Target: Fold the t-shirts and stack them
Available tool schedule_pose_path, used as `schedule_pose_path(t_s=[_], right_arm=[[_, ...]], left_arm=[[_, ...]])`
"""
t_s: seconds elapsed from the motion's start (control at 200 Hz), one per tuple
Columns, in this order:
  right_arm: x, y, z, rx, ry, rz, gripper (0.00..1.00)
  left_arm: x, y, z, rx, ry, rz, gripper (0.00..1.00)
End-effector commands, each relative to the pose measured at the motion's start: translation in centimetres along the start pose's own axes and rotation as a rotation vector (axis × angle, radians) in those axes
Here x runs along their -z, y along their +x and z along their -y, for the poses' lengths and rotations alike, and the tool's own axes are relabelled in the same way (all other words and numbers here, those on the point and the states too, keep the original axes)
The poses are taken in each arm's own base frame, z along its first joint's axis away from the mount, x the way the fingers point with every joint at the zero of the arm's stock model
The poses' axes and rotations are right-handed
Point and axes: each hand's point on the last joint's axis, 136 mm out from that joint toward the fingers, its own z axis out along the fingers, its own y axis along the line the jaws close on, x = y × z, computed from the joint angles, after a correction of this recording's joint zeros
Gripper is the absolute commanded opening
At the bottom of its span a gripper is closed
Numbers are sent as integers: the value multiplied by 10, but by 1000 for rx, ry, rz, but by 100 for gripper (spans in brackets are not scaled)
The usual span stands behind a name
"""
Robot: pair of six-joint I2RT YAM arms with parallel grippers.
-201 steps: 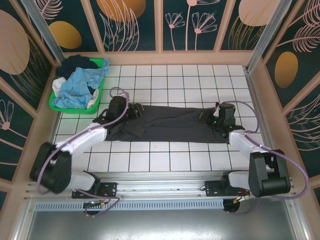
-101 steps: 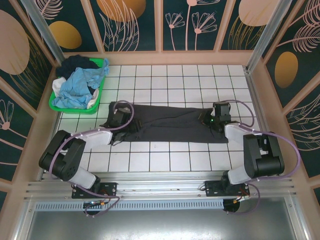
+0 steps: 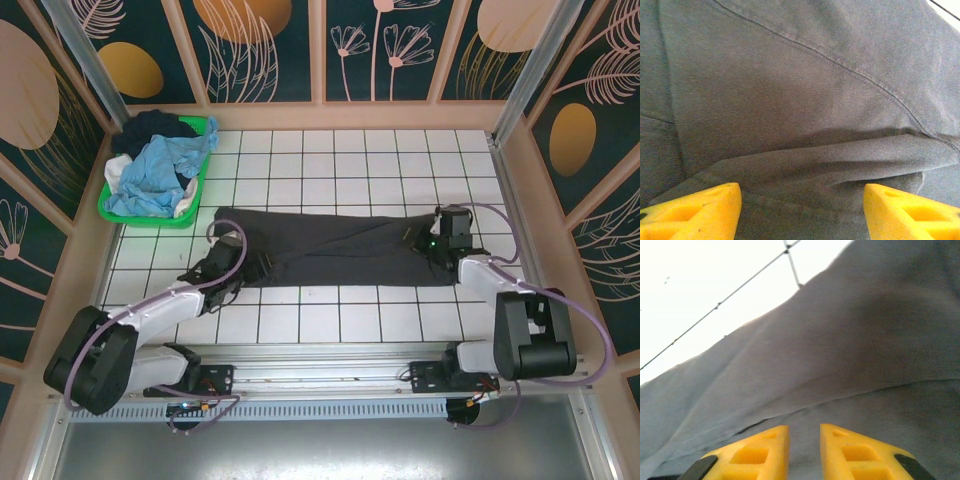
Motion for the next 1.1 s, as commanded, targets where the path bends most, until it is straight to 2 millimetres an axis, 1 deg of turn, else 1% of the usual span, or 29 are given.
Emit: schedule_pose_path(t_s=[0.0,0.06,0.125,0.18,0.185,0.235,0.325,0.385,0.47,0.565,0.641,0.686,0.766,0.811,0.866,0.911,0.981,1.001,1.046,1.091], right_arm=[[2,-6,-35,47,-76,16,24],[-5,-5,-41,54,-91,10,24],[-16,-4,-40,49,-89,-5,24],[-28,-2,-32,40,-65,-18,24],[-28,-2,-32,40,-65,-18,24],[-39,-1,-20,26,-25,-42,24],[-54,0,5,-12,51,-84,24],[-57,0,23,-47,89,-96,24],[-54,1,46,-95,131,-96,24],[-45,0,70,-152,164,-81,25],[-37,1,81,-174,180,-76,26],[-31,-1,84,-177,191,-66,26],[-24,-5,77,-157,172,-54,27],[-19,-10,71,-148,165,-41,27],[-11,-13,70,-136,182,-24,28],[-4,-18,70,-127,202,-1,29],[7,-25,76,-111,249,42,33],[9,-27,77,-106,259,54,34],[10,-33,76,-94,255,69,35],[7,-38,70,-86,230,72,35]], left_arm=[[9,-14,-2,6,-33,47,69],[11,-27,12,-5,4,77,71],[7,-41,25,-26,16,99,74],[-1,-52,34,-50,2,106,75],[-3,-51,32,-53,-5,100,75],[-15,-60,36,-77,-22,95,75],[-40,-75,24,-50,-52,76,79],[-56,-80,9,-23,-91,60,81],[-73,-78,-12,-2,-146,37,81],[-82,-67,-32,39,-173,12,81],[-82,-64,-40,74,-169,11,80],[-82,-62,-43,85,-171,10,80],[-82,-60,-43,90,-170,2,78],[-79,-63,-41,89,-164,10,78],[-73,-69,-38,84,-162,26,78],[-66,-75,-33,75,-152,45,77],[-54,-86,-21,56,-114,71,78],[-50,-88,-17,48,-94,76,81],[-44,-91,-5,36,-39,81,92],[-38,-91,7,32,14,86,95]])
